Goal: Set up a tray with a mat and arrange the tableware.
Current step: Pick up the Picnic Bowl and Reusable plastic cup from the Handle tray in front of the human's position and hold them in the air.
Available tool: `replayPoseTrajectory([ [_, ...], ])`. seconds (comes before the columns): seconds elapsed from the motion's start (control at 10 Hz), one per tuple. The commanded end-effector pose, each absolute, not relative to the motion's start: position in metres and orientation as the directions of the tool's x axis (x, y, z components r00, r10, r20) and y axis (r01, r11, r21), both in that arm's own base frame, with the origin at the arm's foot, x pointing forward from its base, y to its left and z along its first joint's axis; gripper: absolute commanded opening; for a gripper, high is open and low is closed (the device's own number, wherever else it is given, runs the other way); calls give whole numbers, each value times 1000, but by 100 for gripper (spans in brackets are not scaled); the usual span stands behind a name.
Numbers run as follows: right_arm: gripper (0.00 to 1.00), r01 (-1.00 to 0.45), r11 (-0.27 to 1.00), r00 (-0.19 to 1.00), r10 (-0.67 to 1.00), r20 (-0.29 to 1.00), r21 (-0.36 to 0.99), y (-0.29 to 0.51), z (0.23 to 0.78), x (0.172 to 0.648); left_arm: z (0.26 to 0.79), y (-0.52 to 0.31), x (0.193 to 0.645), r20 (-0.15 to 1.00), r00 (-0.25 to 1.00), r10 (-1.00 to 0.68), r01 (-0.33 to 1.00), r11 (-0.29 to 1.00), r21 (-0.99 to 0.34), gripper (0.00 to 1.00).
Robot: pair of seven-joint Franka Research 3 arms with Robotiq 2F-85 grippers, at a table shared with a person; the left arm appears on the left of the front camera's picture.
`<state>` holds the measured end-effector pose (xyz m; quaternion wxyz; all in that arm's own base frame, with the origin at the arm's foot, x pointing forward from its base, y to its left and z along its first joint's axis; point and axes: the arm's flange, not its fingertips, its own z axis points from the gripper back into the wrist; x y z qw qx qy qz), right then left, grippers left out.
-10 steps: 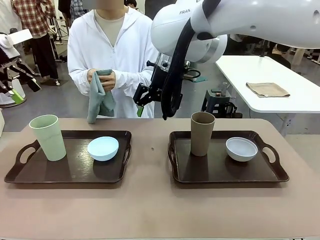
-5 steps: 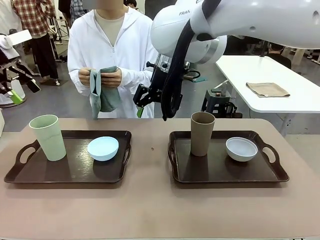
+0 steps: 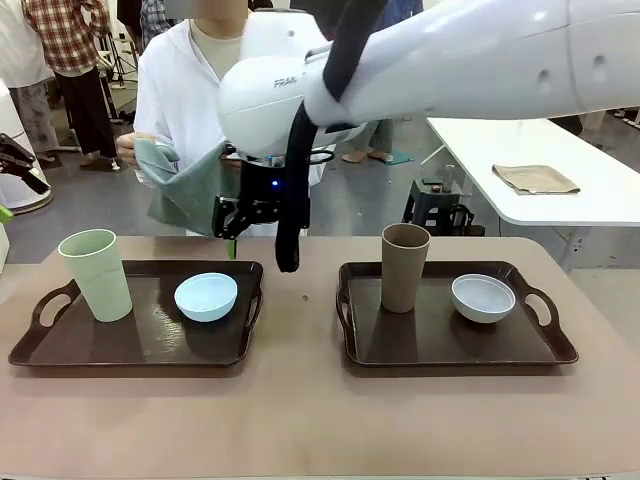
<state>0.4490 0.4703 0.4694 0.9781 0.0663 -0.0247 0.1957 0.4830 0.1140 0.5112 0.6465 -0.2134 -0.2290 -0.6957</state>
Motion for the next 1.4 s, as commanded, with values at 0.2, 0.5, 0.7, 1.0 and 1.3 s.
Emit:
replayPoseTrajectory([
  [0.2, 100, -365, 928, 931, 365, 17, 77, 509, 445, 474, 459, 122, 493, 705, -26, -709, 999, -40, -4, 100],
  [0.5, 100, -373, 926, 927, 374, -21, 53, 524, 426, 479, 435, 153, 497, 770, 3, -638, 1000, -23, -22, 100],
  [0.7, 100, -360, 931, 932, 361, -15, 67, 522, 424, 482, 420, 163, 493, 806, -24, -592, 997, -71, -22, 100],
  [1.0, 100, -383, 919, 922, 386, -19, 92, 518, 422, 480, 414, 161, 486, 792, 3, -611, 998, -51, -43, 100],
  [1.3, 100, -395, 914, 917, 399, -21, 94, 518, 424, 481, 409, 161, 485, 803, -2, -595, 997, -62, -44, 100],
])
